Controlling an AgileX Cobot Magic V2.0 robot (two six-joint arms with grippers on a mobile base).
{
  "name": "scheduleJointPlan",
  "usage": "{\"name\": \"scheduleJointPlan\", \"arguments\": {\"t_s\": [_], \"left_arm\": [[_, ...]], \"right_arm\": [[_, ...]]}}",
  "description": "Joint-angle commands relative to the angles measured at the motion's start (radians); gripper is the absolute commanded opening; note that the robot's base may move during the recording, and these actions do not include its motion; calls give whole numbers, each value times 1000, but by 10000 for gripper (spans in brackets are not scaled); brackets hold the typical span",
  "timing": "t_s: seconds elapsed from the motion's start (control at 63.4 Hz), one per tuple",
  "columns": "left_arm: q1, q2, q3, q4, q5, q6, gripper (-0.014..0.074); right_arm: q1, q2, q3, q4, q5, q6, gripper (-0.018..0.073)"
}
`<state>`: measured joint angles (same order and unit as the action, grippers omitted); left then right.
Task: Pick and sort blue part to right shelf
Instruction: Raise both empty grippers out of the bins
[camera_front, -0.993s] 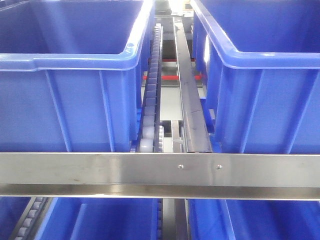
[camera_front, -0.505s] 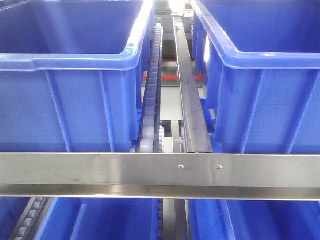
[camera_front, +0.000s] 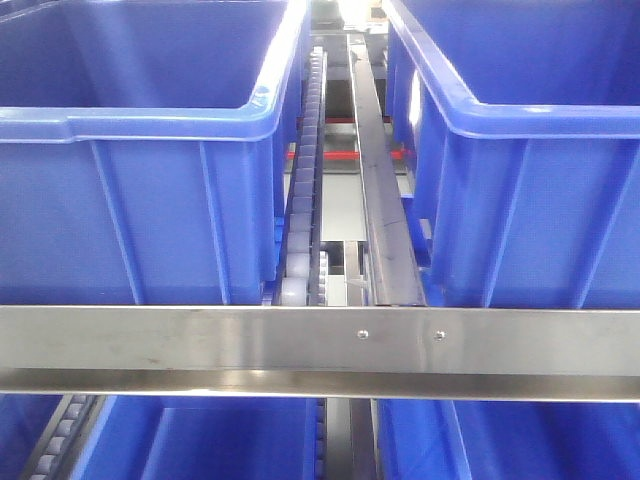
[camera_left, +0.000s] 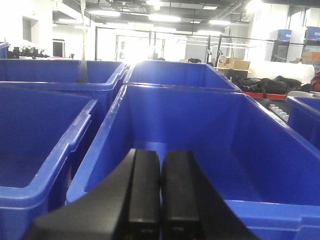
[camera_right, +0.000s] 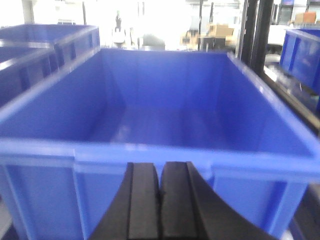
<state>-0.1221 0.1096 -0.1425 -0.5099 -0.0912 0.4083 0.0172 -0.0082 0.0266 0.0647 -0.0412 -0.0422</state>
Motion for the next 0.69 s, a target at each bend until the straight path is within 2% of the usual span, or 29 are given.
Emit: {"name": "scheduleJointPlan", "arguments": {"t_s": [0.0, 0.678], "left_arm": [[1, 9, -28, -4, -72, 1, 125], [1, 9, -28, -4, -72, 1, 125]], "right_arm": [[-9, -24, -18, -30, -87, -6, 32], [-9, -24, -18, -30, -87, -6, 32]]}}
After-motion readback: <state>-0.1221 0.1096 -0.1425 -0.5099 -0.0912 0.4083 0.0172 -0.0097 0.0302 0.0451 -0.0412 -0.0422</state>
